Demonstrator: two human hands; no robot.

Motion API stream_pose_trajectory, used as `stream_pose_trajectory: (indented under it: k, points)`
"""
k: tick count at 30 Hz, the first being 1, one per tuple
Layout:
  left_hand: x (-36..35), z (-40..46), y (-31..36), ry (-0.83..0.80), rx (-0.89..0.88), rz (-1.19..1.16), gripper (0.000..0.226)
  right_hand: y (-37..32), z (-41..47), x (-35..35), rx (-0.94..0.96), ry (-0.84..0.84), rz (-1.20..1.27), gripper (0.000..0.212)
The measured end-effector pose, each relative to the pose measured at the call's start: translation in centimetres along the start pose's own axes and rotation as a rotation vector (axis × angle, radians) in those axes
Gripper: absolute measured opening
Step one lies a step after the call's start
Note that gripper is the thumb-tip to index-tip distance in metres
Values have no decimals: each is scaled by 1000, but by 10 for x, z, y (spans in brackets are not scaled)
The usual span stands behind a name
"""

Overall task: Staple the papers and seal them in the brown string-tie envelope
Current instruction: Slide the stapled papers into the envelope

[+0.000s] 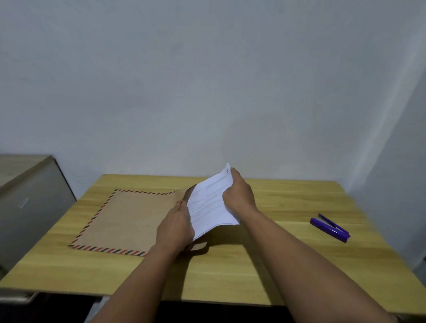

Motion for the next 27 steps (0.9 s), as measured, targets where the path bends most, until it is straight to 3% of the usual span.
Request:
stream_pose_trajectory:
  k: [7, 12, 17, 22, 27]
  points:
    - [10, 3, 21, 43, -60, -76, 54, -8, -4, -21, 32, -8, -16, 79]
    - [10, 4, 14, -11, 21, -68, 50, 4, -21, -64, 65, -162, -68, 78]
    - [8, 4, 13, -28, 55, -75, 50, 14, -15, -52, 99, -7, -183, 57]
    - [14, -1, 21, 35, 17, -116, 38, 17, -15, -56, 107, -4, -175, 50]
    - [27, -7, 23, 92, -33, -165, 58, 14, -16, -76, 125, -150, -154, 50]
Point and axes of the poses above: each hand's wrist, its own z-axis towards the middle knuckle, its own x-axis out of the back of the hand, y = z × x, the point moved 8 cm from there along z, towards the middle knuckle, and after that the axes turned 11 degrees about -x, right-handed, at the moved point
